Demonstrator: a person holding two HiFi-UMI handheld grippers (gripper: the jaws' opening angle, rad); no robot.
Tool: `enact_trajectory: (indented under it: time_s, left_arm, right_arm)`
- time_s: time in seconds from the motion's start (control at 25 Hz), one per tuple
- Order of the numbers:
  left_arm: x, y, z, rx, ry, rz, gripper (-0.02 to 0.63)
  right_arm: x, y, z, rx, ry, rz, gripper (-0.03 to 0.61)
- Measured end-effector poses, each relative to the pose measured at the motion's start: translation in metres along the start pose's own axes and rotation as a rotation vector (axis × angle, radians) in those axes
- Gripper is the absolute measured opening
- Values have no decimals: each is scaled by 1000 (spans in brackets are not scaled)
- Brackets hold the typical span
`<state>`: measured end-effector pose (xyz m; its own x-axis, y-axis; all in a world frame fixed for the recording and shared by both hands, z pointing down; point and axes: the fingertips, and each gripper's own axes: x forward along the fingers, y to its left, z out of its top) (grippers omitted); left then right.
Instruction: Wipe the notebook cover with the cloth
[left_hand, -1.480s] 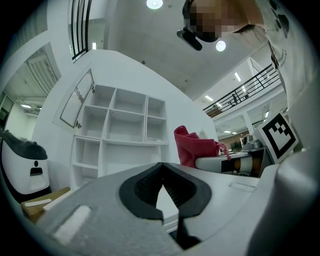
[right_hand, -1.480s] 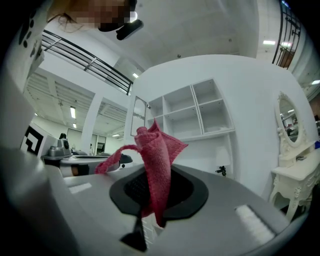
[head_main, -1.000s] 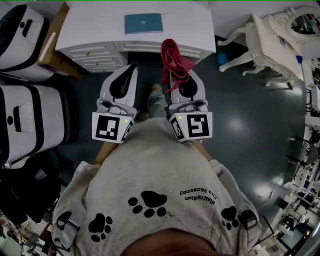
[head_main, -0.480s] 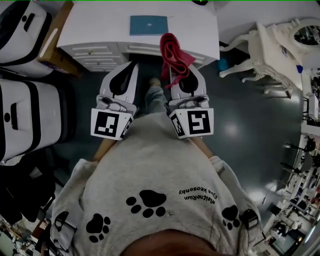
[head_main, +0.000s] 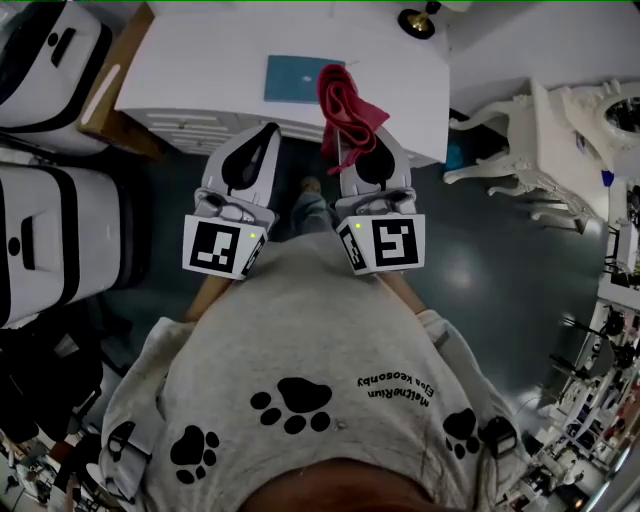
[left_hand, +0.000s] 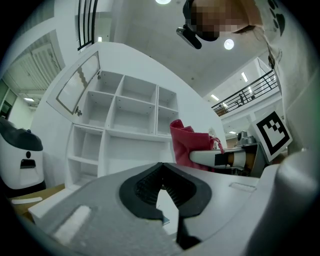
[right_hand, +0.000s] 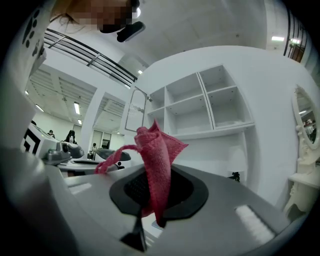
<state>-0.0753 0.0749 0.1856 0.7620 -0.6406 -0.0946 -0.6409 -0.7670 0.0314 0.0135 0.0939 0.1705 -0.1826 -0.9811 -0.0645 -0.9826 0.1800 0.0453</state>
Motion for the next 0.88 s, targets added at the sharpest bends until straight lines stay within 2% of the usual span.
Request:
enact_trajectory:
  time_s: [0.48,0.88]
  left_arm:
    - [105,55,-9,11,23,113,0]
    - [157,80,-25,15,65,198,0]
  right_arm:
    - [111,-67,-23,4,51,130,48]
    - [159,-100,-50,37,102,223,48]
